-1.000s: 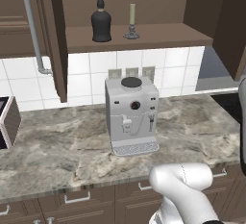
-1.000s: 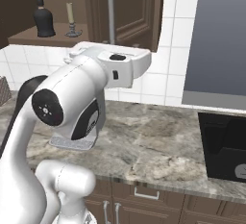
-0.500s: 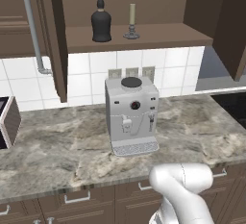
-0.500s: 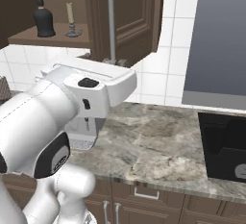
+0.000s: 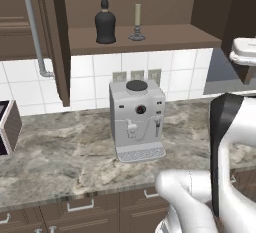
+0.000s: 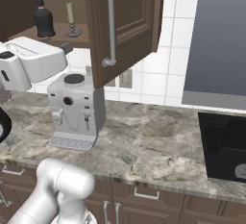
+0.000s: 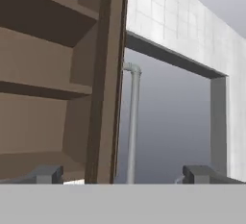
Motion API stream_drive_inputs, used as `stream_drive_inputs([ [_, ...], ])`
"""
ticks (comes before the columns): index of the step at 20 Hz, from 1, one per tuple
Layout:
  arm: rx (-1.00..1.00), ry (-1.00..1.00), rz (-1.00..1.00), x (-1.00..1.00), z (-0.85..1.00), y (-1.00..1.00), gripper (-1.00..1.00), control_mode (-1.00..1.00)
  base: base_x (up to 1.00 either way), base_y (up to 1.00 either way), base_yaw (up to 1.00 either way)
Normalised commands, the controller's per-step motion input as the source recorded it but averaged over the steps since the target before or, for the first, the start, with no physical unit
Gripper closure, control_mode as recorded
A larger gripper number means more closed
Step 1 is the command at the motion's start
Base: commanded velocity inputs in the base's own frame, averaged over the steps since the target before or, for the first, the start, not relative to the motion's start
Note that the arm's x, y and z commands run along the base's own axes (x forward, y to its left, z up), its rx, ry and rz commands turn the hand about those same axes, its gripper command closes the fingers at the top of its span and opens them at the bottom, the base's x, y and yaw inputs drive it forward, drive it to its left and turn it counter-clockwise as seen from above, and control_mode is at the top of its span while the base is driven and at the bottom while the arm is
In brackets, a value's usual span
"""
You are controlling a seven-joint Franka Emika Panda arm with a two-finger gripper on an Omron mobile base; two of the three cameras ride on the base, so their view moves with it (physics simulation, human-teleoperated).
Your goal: Get the candle and the liquor from the cabinet and move them to the dining counter.
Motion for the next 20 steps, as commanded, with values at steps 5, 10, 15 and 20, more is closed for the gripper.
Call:
stream_drive_inputs([
  [5,0.03,-0.01,-0.25,0.68,0.00,0.52,-1.00,-1.00,0.00,0.00,0.00],
  [10,0.09,0.00,-0.16,0.91,-0.01,0.21,-1.00,-1.00,0.00,0.00,0.00],
  [15,0.11,0.00,-0.04,0.77,0.00,0.00,-1.00,-1.00,0.00,0.00,0.00],
  [20,0.05,0.00,0.00,0.39,-0.01,-0.11,-1.00,-1.00,0.00,0.00,0.00],
])
